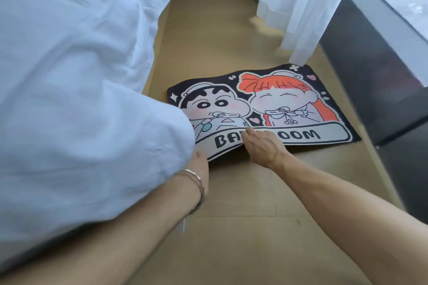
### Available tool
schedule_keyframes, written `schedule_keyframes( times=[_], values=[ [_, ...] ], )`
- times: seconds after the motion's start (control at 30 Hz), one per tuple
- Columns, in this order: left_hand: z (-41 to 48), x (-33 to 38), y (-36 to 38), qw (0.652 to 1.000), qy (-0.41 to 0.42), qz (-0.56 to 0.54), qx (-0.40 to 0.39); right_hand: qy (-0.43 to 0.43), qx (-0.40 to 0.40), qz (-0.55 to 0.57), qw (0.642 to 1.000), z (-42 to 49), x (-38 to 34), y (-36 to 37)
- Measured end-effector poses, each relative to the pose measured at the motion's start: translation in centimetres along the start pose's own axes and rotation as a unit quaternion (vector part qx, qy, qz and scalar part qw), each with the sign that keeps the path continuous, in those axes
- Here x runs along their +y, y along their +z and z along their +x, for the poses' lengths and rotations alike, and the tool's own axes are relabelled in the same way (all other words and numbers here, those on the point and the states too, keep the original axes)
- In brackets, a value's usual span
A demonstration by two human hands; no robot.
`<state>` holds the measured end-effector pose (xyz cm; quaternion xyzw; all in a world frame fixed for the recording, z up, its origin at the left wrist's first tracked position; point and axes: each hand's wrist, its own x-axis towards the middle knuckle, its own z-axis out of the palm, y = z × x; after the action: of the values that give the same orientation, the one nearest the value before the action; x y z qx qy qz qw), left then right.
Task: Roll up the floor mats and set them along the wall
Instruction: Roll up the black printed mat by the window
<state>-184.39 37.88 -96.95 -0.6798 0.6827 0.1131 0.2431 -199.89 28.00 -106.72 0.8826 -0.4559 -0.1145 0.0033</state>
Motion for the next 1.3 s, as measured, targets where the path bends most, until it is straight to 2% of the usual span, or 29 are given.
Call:
schedule_keyframes(
  times=[0.03,0.1,0.13,0.2,0.3,0.37,0.4,0.5,0.53,0.6,0.73,0.87,0.93,1.0,1.1,1.3],
  values=[
    [-0.7,1.4,0.0,1.000,0.014,0.024,0.000,0.003,-0.012,0.002,1.000,-1.9,0.2,-0.6],
    [-0.7,4.9,1.4,0.994,0.050,0.072,-0.060,-0.015,-0.036,-0.008,0.999,-6.3,0.4,-0.5],
    [-0.9,6.7,2.6,0.988,0.067,0.102,-0.097,-0.029,-0.049,0.003,0.998,-8.8,0.5,0.3],
    [-1.4,10.1,3.6,0.972,0.126,0.156,-0.124,-0.017,-0.074,0.053,0.996,-14.3,1.4,2.3],
    [-1.4,13.4,4.2,0.949,0.206,0.219,-0.090,0.099,-0.060,0.155,0.981,-21.6,3.7,4.1],
    [-0.4,14.4,3.9,0.944,0.222,0.239,-0.053,0.218,-0.090,0.225,0.945,-25.2,5.1,4.4],
    [0.2,14.4,3.6,0.945,0.222,0.239,-0.036,0.283,-0.118,0.263,0.915,-26.6,5.7,4.6],
    [1.6,13.1,4.0,0.966,0.200,0.165,-0.012,0.449,-0.188,0.322,0.812,-29.5,6.6,6.6],
    [1.9,12.3,4.6,0.975,0.183,0.129,-0.019,0.469,-0.224,0.337,0.785,-30.0,6.3,7.4],
    [2.4,11.2,6.6,0.986,0.149,0.063,-0.050,0.466,-0.269,0.361,0.762,-30.2,5.6,9.1],
    [2.1,10.1,12.0,0.987,0.043,-0.085,-0.130,0.481,-0.275,0.398,0.731,-28.8,5.6,10.9],
    [0.0,7.9,16.7,0.961,-0.070,-0.214,-0.163,0.505,-0.281,0.392,0.716,-28.6,8.5,19.1],
    [-0.6,7.1,18.1,0.946,-0.111,-0.249,-0.173,0.531,-0.283,0.384,0.700,-28.0,7.7,18.5],
    [-0.5,6.7,19.0,0.927,-0.149,-0.299,-0.171,0.536,-0.282,0.359,0.710,-27.0,6.0,14.0],
    [0.3,5.8,19.8,0.923,-0.157,-0.315,-0.158,0.542,-0.254,0.373,0.709,-26.6,6.5,13.2],
    [2.1,5.2,20.0,0.948,-0.118,-0.251,-0.153,0.569,-0.251,0.421,0.660,-27.4,8.3,13.1]
  ],
)
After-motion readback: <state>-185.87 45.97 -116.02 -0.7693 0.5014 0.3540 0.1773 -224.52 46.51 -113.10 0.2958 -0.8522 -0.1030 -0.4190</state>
